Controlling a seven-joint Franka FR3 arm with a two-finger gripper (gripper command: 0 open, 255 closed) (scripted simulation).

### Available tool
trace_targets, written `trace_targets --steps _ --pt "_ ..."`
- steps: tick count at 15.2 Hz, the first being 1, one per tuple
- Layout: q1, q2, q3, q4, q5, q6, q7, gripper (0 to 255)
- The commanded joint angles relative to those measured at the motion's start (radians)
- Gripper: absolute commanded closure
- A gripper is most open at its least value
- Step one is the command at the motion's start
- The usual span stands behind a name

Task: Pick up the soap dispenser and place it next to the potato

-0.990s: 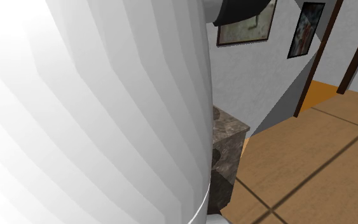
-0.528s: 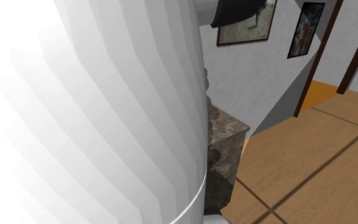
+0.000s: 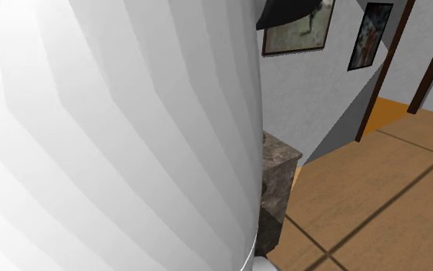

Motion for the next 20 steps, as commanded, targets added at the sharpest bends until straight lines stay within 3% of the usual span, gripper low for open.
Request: trace_targets --steps 1,10,20 --pt "0.029 -0.043 0.026 -0.047 -0.028 0.016 0.054 255" --pt "0.126 -0.167 0.162 -0.192 -0.112 0.061 0.288 255" --pt "0.218 -0.195 0.316 -0.226 -0.164 0.073 0.541 255"
